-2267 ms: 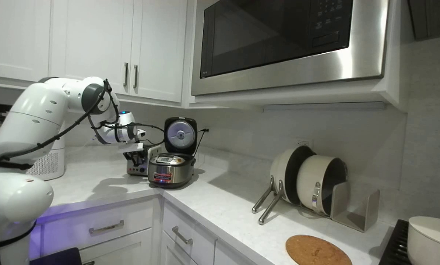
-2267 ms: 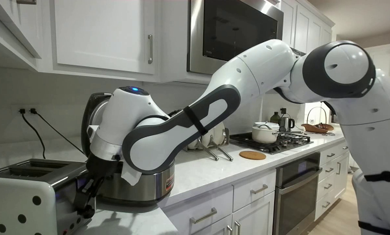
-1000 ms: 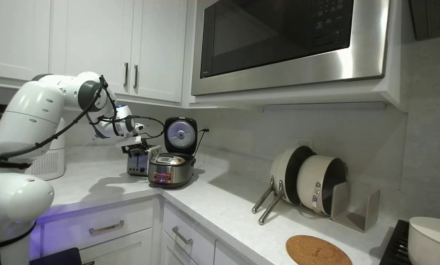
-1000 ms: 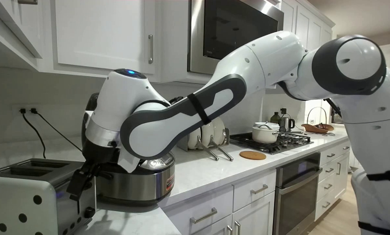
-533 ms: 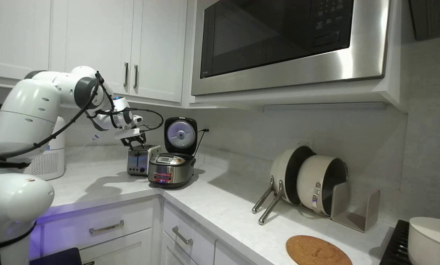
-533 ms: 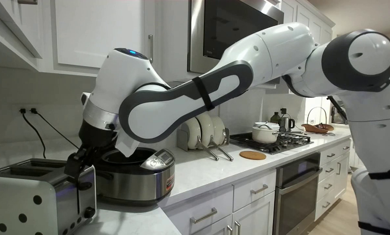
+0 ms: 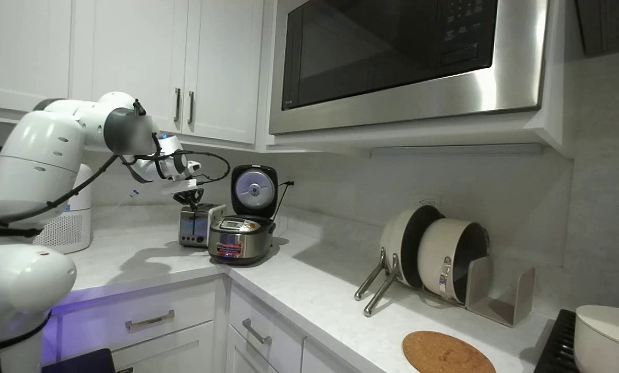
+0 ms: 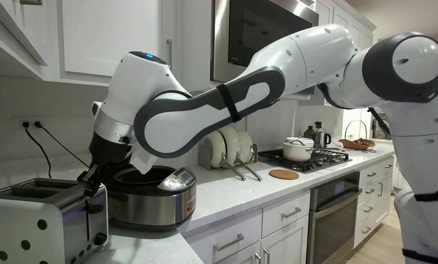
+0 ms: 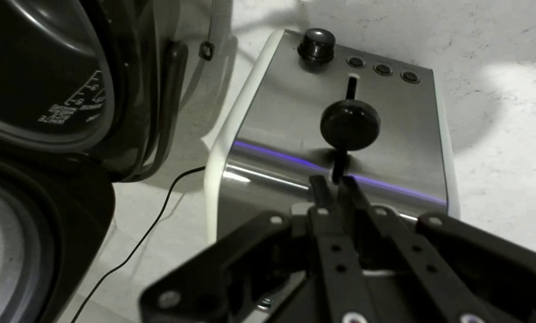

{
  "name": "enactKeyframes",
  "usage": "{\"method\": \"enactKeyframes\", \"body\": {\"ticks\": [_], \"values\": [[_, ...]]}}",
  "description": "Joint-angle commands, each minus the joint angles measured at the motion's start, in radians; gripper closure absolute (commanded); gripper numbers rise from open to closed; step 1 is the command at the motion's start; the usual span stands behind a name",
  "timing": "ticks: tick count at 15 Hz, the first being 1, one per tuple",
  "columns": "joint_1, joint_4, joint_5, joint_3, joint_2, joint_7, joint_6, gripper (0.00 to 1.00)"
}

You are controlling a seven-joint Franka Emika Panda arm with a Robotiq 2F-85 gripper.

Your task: Push the black lever of the bread toaster down

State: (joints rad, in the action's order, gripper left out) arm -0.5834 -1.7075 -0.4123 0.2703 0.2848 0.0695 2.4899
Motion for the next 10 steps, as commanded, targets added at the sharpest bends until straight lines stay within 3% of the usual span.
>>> {"method": "enactKeyframes", "body": {"ticks": [1,10], "values": [[0.004,0.017,-0.003,0.006,0.002,0.015,-0.043,1.0],[0.01,0.016,0.009,0.008,0.028,0.008,-0.071,1.0]]}}
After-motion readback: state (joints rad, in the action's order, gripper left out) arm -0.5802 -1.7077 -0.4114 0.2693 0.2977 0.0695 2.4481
